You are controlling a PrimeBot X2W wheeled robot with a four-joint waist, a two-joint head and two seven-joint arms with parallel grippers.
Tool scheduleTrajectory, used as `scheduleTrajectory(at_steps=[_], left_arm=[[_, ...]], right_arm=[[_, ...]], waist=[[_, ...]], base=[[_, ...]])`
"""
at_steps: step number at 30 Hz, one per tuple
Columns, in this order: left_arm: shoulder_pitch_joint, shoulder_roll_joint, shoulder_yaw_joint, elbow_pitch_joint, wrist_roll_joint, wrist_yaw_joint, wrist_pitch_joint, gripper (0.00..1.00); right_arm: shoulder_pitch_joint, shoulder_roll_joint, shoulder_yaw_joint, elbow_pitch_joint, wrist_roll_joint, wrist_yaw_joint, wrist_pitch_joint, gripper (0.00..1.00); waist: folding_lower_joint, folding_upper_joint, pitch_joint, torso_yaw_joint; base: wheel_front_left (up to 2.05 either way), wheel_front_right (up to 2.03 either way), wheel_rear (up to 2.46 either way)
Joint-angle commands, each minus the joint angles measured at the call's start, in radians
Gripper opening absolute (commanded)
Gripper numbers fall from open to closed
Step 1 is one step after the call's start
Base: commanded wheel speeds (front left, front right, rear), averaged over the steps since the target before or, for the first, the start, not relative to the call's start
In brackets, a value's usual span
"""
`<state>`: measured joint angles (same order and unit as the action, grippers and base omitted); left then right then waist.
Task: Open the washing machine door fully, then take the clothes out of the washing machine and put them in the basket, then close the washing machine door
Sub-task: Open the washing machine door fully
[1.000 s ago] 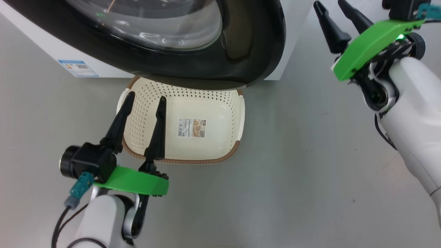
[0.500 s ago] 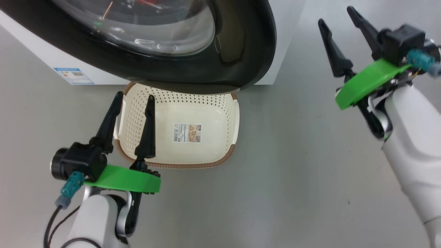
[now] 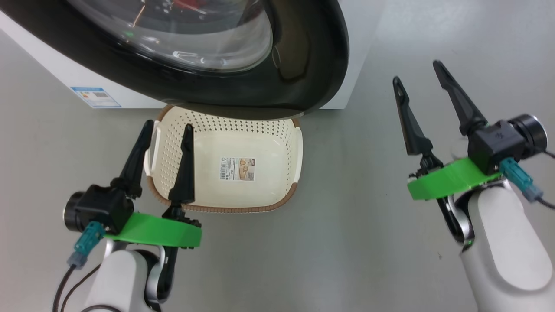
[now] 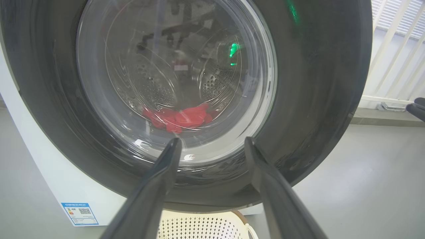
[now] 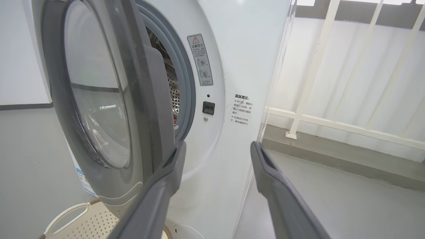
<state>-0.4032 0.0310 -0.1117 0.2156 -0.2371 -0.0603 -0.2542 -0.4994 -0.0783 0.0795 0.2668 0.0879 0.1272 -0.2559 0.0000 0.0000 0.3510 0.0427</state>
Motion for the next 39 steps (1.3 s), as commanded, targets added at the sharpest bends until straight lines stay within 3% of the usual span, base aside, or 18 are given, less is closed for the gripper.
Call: scheduleTrajectory(at_steps=[1,13,39], left_arm=[[0.015,0.019,0.025,-0.034,-0.007,0.011,-0.008,1.0],[0.022,0.019,0.034,-0.061,-0.016,0.022,-0.008,1.0],[0.028,0.019,0.028,-0.071,-0.01,0.026,-0.008,1.0]], right_arm=[[0.054,0.018,-0.002,-0.059,-0.009,0.003,-0.006,1.0],[0.163,0.028,-0.039,-0.142,0.093,0.003,-0.006,1.0],[0.157,0.028,-0.005,-0.136,0.099,0.003,-0.006,1.0]], waist=[[0.0,0.0,0.002,0.002],[0.0,0.0,0.022,-0.013],[0.0,0.0,0.024,-0.014]], base=[[0.0,0.0,0.0],[0.0,0.0,0.0],[0.0,0.0,0.0]])
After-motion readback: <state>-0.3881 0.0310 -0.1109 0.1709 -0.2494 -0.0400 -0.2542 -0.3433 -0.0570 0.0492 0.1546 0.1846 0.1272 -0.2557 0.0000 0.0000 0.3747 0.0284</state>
